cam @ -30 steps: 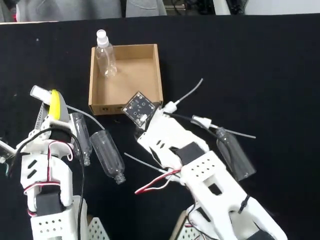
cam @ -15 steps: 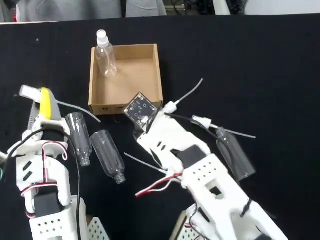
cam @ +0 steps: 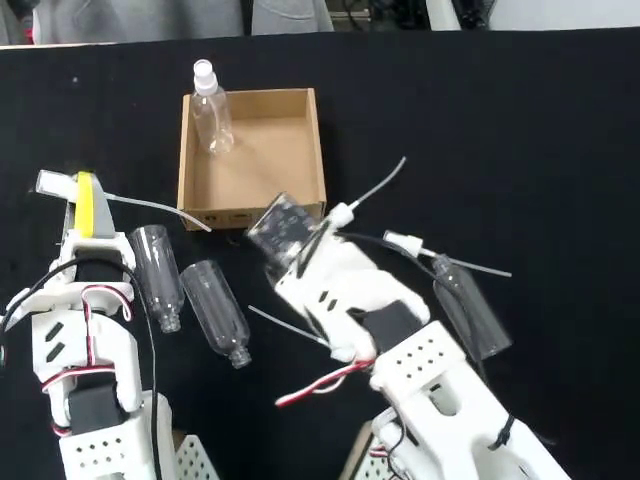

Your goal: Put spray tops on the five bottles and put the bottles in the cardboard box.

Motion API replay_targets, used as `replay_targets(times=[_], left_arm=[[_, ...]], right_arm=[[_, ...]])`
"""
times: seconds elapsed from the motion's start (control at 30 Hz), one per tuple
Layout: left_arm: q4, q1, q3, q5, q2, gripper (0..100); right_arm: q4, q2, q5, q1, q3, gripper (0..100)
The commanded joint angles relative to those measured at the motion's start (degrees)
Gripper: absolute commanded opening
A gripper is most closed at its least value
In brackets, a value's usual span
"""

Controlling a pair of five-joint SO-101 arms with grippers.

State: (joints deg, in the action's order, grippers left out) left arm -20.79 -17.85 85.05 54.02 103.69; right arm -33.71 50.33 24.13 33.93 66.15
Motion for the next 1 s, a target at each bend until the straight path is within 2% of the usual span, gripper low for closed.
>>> replay_targets(times=[0.0, 0.1, 0.4, 0.97], left_arm=[[1.6, -0.2, -1.2, 1.9, 0.7, 3], [1.6, 0.0, -1.1, 3.5, 0.7, 3], [1.3, 10.0, -0.7, 3.9, 0.7, 3], [1.1, 12.6, 0.7, 3.8, 0.7, 3]], right_arm=[[-0.1, 2.5, 2.6, 2.6, 1.1, 1.8], [-0.1, 2.5, 2.8, 2.9, 1.3, 1.8], [0.0, 2.2, 2.9, 4.1, 1.5, 1.8], [0.0, 2.2, 2.9, 4.0, 1.5, 1.8]])
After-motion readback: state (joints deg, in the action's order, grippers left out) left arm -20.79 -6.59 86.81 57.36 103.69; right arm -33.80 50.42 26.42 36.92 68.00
